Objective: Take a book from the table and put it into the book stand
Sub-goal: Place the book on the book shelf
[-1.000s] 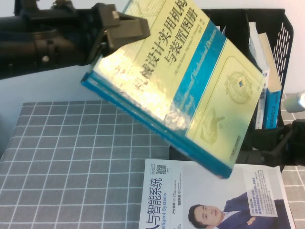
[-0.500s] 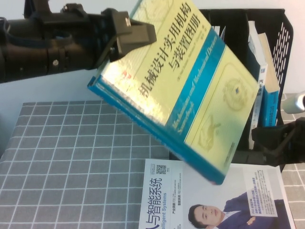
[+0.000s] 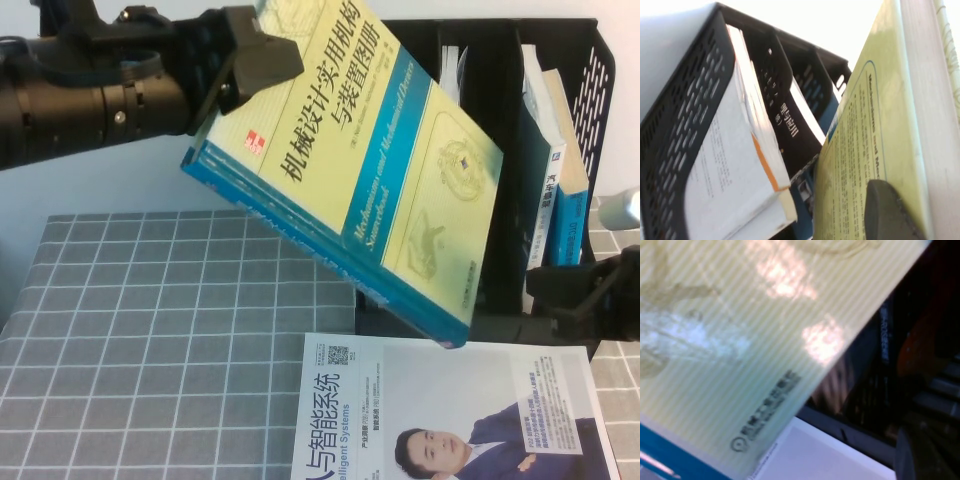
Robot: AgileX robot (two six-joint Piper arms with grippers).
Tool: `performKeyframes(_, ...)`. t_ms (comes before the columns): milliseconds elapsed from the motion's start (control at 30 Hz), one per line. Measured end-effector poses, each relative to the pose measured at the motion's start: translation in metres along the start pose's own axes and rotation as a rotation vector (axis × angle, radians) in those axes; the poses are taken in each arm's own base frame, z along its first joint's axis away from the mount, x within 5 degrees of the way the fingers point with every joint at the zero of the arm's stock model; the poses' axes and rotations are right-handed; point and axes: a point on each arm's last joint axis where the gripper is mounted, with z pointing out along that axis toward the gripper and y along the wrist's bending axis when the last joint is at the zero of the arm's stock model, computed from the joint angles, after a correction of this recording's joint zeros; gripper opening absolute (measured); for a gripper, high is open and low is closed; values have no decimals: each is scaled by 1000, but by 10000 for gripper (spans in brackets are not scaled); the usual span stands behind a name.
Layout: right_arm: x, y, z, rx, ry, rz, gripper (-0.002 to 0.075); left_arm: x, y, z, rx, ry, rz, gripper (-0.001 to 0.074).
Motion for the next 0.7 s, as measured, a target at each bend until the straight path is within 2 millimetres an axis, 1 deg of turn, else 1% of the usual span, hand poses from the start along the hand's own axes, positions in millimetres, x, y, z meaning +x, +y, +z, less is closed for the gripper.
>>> performKeyframes(67,0,1,0,-9,-1,19,-3,0,-1,2,3,-10,-18,193)
performKeyframes(200,0,1,0,-16,-2,52,-3,4,-9,10,7,-44,-17,193)
performKeyframes(433,-2,3,-3,-19,-14,94,-3,13,-34,22,5,-194,38,193)
performKeyframes(500,-6,4,-8,-7,-34,87,-3,17,-41,26,0,-226,58,193)
performKeyframes(600,-14,9,-21,9,-84,63,-3,20,-45,32,-2,-237,87,193)
performKeyframes(700,-21,16,-41,27,-152,34,-3,20,-45,41,-4,-229,100,193)
